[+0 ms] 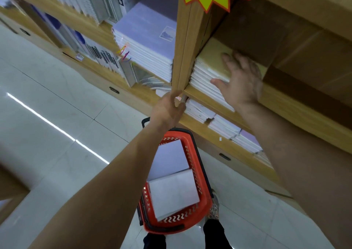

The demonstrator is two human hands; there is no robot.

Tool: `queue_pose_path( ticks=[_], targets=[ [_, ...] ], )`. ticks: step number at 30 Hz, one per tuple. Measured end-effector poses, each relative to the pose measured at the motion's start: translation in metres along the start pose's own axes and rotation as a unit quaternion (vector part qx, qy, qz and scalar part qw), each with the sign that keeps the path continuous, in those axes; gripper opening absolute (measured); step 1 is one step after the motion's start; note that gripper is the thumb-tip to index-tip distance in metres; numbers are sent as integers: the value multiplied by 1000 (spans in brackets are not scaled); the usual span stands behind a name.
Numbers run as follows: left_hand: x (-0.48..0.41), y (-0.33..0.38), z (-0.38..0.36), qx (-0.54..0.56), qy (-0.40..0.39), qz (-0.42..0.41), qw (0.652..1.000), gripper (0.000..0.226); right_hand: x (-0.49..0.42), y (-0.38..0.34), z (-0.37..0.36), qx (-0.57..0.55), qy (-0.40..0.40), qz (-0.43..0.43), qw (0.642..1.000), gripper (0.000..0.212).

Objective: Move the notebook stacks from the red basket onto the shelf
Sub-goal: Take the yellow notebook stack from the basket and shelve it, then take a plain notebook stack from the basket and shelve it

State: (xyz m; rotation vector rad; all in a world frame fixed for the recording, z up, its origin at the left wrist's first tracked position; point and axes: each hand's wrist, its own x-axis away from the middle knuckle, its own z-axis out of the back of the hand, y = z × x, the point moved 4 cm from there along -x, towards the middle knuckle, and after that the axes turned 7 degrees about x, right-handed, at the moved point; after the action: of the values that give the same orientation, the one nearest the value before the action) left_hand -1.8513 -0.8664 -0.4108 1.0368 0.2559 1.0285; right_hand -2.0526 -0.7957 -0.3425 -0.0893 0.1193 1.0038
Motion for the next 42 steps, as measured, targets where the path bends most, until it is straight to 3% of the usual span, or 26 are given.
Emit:
queue_pose_path(
  ticks=[5, 9, 11, 15, 20, 26, 29, 32, 37, 42],
  targets=[
    [-3, 22, -42, -10, -53, -46, 997, 48, 15, 17, 11, -23, -44, 6, 999, 83],
    [-20, 23, -68, 5, -67, -49, 996, 80, 35, 48, 3, -42, -37, 2, 998, 77],
    [-25, 21, -76, -10, -56, -51, 997, 85, 37, 53, -3, -56, -26, 15, 998, 73],
    [-31, 14, -82, -12, -38, -79, 996, 74, 35, 56, -11, -73, -2, 26, 997, 68],
    [-38, 10, -82, -93, -36, -93, 991, 60, 30, 61, -14, -69, 3, 42, 997, 68],
    [-25, 20, -44, -38, -86, -47, 994, 64, 33, 49, -4, -57, -33, 10, 998, 73],
    [6, 9, -16, -73, -78, -32, 994, 50, 62, 29, 2, -17, -43, -13, 999, 76],
    [49, -31, 0, -79, -57, 34, 995, 55, 121, 2, -5, -19, -30, 11, 999, 71],
    [116, -134, -15, -127, -86, 124, 980, 54, 197, -23, -87, -37, -187, 73, 979, 74],
    [140, -233, -54, -153, -125, 213, 957, 71, 228, -30, -184, -56, -298, 24, 952, 77]
  ],
)
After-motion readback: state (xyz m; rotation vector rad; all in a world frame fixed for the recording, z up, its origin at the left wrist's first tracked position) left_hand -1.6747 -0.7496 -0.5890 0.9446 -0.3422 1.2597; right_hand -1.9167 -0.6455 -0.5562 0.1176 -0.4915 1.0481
